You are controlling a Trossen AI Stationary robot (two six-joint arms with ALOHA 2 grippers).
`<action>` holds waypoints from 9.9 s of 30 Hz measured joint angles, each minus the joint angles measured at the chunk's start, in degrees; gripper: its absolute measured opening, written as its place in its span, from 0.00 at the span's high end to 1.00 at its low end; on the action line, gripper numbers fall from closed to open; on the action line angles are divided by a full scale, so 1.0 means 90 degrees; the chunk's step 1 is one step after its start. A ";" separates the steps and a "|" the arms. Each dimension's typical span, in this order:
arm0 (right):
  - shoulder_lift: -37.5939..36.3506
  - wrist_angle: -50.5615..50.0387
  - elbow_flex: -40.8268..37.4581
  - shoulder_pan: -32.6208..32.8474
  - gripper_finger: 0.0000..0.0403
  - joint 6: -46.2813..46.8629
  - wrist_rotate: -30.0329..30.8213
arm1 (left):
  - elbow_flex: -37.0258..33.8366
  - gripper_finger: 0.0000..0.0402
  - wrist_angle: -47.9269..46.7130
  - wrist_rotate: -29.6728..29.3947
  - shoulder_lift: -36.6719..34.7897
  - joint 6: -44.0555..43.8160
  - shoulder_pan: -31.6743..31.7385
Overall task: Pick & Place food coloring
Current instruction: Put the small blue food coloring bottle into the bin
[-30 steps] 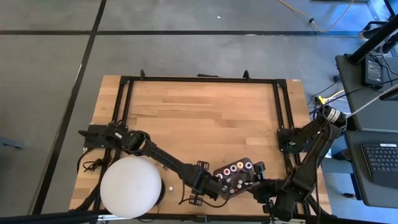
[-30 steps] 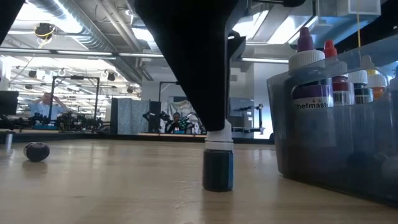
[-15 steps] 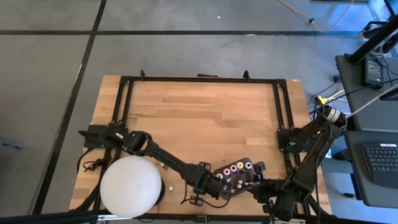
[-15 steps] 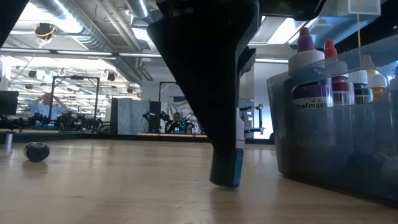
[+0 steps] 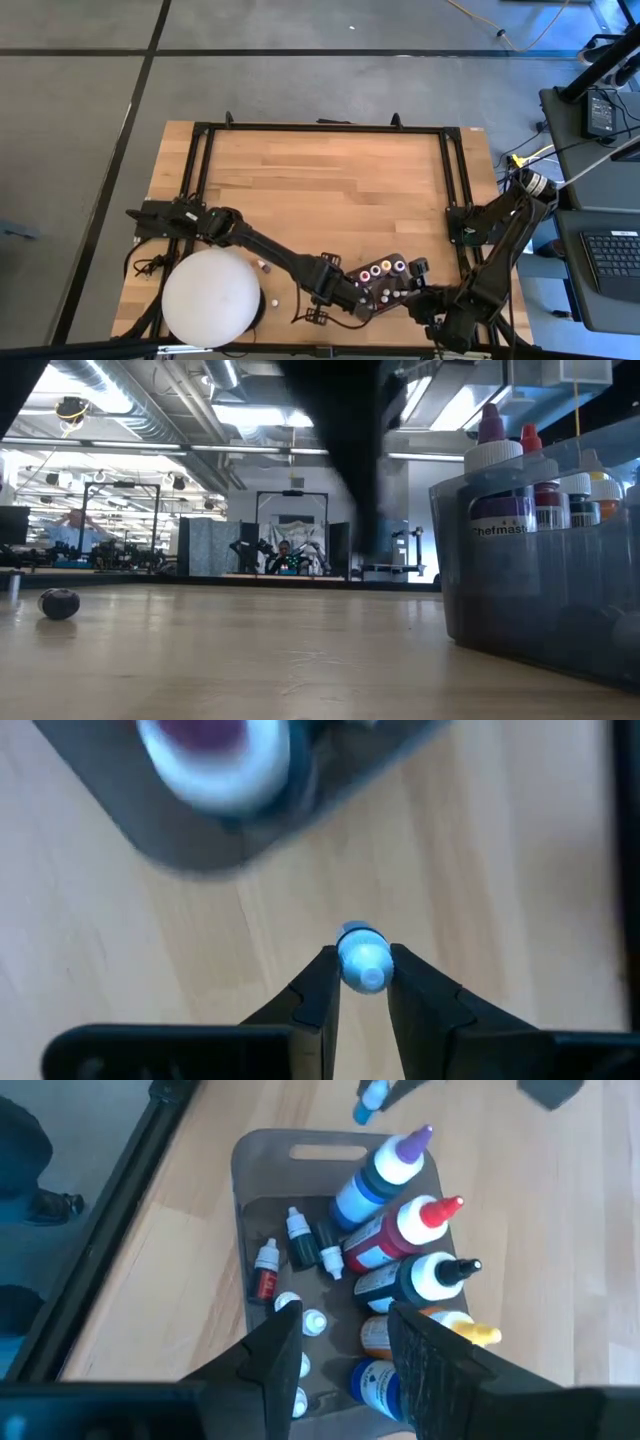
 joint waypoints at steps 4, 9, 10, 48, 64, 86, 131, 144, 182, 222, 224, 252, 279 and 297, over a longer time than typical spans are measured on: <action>-0.0136 -0.0642 0.0000 0.0000 0.62 0.0409 -0.0043 | 0.0457 0.84 -0.0011 0.0022 -0.0002 0.0078 0.0005; -0.0371 -0.1340 0.0000 0.0075 0.62 0.1045 -0.0008 | 0.0632 0.84 0.0179 0.0030 -0.0108 -0.0371 -0.0002; -0.0401 -0.1409 0.0000 0.0113 0.62 0.1069 0.0018 | 0.0632 0.84 0.0166 0.0052 -0.0132 -0.0505 -0.0016; -0.0434 -0.0933 -0.0456 0.0291 0.62 0.0331 0.0876 | 0.0086 0.83 0.2279 0.0435 -0.0423 0.2391 0.3315; -0.0432 -0.0988 -0.1154 0.0279 0.62 0.0737 0.1086 | -0.0128 0.83 0.1942 0.0567 0.0506 0.2446 0.3627; -0.0432 -0.1053 -0.1154 0.0006 0.62 -0.0185 0.1662 | -0.0130 0.77 0.1997 0.0139 0.0568 0.2327 0.3437; -0.4814 0.0359 -0.3457 -0.2331 0.62 -0.1084 0.0966 | -0.0779 0.60 0.3089 0.1271 -0.0486 0.2374 0.4061; -0.4993 0.0701 -0.3585 -0.2965 0.62 -0.1622 0.0159 | -0.5109 0.60 0.6382 0.1256 -0.3062 0.1422 0.4216; -0.1036 0.4746 -0.3577 -0.7128 0.62 -0.4774 -0.3481 | -0.9177 0.60 0.8997 0.0491 -0.5690 0.1045 0.4103; -0.0464 0.4754 -0.3575 -0.7266 0.64 -0.4749 -0.3467 | -0.9174 0.59 0.8995 0.0494 -0.5685 0.1045 0.4100; -0.0464 0.4754 -0.3575 -0.7266 0.67 -0.4750 -0.3491 | -0.9174 0.59 0.8995 0.0493 -0.5685 0.1045 0.4100; -0.0464 0.4780 -0.3575 -0.7264 0.78 -0.4788 -0.3748 | -0.9172 0.59 0.8995 0.0489 -0.5683 0.1045 0.4100; -0.0464 0.4773 -0.3575 -0.7265 0.61 -0.4725 -0.3748 | -0.9172 0.60 0.8995 0.0490 -0.5683 0.1045 0.4100; -0.0326 0.4867 -0.3575 -0.7266 0.61 -0.4443 -0.3748 | -0.9172 0.60 0.8995 0.0491 -0.5683 0.1047 0.4100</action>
